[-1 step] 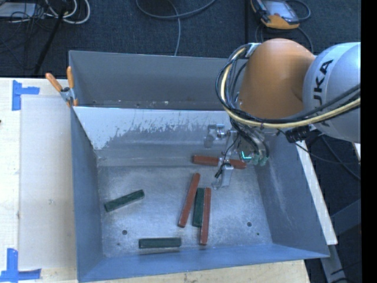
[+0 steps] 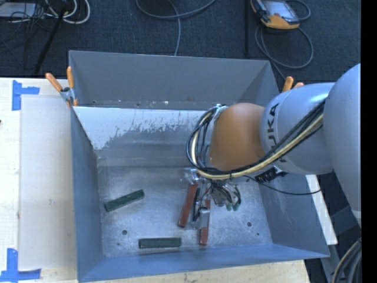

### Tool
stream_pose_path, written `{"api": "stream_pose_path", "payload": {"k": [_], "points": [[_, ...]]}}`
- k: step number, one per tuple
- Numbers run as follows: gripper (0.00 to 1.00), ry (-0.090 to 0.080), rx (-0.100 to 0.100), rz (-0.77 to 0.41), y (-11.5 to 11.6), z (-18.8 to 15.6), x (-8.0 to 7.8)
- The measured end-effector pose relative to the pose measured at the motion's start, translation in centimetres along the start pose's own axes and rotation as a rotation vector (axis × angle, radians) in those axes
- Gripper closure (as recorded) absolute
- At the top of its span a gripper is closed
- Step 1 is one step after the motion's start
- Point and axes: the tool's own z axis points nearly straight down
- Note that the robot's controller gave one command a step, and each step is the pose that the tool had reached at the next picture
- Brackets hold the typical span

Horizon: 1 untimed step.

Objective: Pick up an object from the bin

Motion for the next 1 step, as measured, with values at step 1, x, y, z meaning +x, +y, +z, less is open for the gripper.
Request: {"api": "stream_pose_path", "payload": {"k": [1], "points": [[0.00, -0.007, 0.003, -0.422, -4.62, 2.11, 1.26]]}}
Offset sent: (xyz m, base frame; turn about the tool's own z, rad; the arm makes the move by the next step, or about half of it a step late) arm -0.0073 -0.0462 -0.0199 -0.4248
